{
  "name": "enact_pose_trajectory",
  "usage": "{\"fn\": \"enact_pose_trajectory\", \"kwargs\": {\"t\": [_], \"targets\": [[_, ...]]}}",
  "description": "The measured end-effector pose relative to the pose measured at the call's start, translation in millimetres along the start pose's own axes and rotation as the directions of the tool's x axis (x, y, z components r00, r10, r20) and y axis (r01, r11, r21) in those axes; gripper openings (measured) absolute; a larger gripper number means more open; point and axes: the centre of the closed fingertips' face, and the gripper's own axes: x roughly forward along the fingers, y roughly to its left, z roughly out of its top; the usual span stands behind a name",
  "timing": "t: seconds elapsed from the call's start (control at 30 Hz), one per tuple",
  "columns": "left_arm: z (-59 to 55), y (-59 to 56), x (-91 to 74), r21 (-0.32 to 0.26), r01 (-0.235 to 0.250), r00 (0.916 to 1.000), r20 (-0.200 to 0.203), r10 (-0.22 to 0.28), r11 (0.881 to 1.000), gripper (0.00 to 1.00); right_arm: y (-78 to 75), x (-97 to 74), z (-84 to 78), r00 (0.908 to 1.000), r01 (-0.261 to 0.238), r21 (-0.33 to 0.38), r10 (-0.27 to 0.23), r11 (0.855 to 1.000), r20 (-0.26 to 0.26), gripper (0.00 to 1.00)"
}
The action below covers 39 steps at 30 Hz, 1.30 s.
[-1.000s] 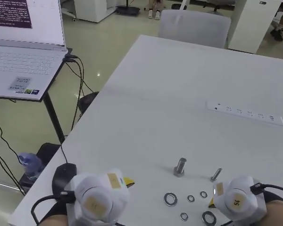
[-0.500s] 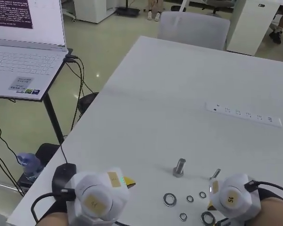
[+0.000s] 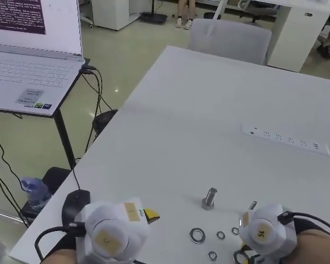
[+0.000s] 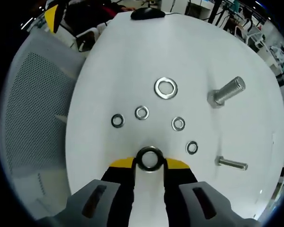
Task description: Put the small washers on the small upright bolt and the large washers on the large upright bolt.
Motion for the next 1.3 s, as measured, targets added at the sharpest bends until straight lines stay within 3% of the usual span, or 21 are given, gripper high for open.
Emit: {"fn": "enact_pose_trajectory", "kwargs": {"t": [0.13, 0.4, 0.6, 0.77, 0.97, 1.03, 1.23, 1.3], "targets": [[2.6, 1.1, 0.1, -0.01, -0.017, 0.9999, 0.004, 0.017, 1.0, 0.68, -0.2, -0.7, -0.6, 0.9999, -0.008, 0.01, 0.008, 1.0, 0.014, 0.21], [0.9, -9.1, 1.6, -0.022, -0.026, 0.9994, -0.021, 0.026, 0.999, 0.68, 1.9, -1.1, 0.6, 0.9999, -0.013, -0.004, 0.013, 1.0, 0.007, 0.21], [2.5, -12.8, -1.1, -0.016, -0.039, 0.9992, -0.007, 0.039, 0.999, 0.68, 0.8, -3.7, 0.0, 0.9997, -0.024, 0.023, 0.024, 0.999, 0.007, 0.21], [1.8, -11.8, -1.5, -0.031, -0.045, 0.9989, -0.011, 0.045, 0.999, 0.67, -0.6, -16.7, 1.6, 0.9993, -0.032, 0.03, 0.031, 0.999, 0.019, 0.21], [-0.8, -7.8, -3.1, -0.044, -0.049, 0.9987, -0.02, 0.048, 0.998, 0.67, -5.9, -31.9, -2.0, 0.999, -0.044, 0.052, 0.045, 0.998, -0.006, 0.21], [4.7, -5.9, -4.8, -0.084, -0.045, 0.9989, 0.007, 0.046, 0.995, 0.67, -7.8, -39.2, -2.0, 0.9991, -0.04, 0.044, 0.041, 0.998, -0.014, 0.21], [13.0, 0.1, -6.6, -0.071, -0.054, 0.9978, 0.034, 0.056, 0.996, 0.67, -19.0, -59.8, 1.4, 0.9994, -0.027, 0.044, 0.028, 0.999, -0.02, 0.21], [11.7, 1.7, -6.4, -0.067, -0.06, 0.9979, 0.021, 0.061, 0.996, 0.67, -22.4, -66.1, 3.3, 0.9994, -0.024, 0.042, 0.025, 0.999, -0.022, 0.21]]}}
